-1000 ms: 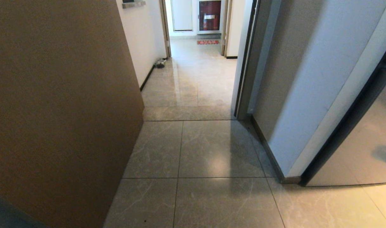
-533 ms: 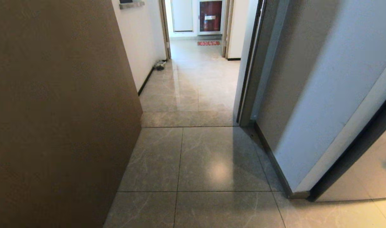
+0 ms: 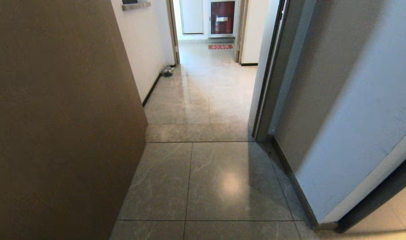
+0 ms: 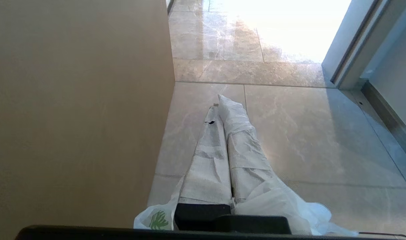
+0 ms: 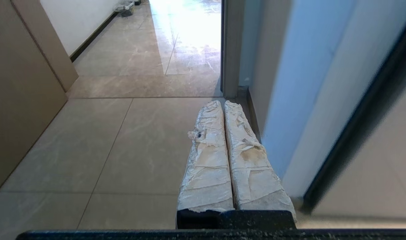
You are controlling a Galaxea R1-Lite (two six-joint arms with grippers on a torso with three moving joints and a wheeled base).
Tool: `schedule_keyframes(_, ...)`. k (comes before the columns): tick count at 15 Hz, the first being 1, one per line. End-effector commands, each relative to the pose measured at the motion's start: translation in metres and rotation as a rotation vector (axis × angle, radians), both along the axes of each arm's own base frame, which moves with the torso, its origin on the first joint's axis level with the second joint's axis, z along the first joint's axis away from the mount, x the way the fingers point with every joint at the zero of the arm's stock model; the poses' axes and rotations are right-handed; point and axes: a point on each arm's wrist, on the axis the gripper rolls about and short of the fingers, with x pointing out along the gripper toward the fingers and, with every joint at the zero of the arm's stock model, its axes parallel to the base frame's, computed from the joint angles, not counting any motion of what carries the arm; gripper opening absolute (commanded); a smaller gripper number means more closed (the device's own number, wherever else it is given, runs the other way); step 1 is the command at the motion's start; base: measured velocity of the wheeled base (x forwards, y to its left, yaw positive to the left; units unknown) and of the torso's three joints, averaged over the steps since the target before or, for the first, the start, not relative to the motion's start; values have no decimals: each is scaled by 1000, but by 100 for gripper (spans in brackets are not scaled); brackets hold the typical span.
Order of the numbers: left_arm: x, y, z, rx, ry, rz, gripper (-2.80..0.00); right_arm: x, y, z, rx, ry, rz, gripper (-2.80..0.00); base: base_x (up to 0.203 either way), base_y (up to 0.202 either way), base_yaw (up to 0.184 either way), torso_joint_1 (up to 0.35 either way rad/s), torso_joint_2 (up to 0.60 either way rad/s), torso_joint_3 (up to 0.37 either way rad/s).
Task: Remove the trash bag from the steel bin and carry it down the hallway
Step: Put the trash bag at the door
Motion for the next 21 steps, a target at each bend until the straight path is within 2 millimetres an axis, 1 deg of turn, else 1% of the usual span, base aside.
schedule_keyframes(1,0,0,0,0,2,1,-280,3,0,-10,0,36,1,-280,192,0,2,2,2,2)
schedule_keyframes(21,0,0,0,0,2,1,-280,3,0,-11,-2,37,1,-280,192,0,1,3,2,2)
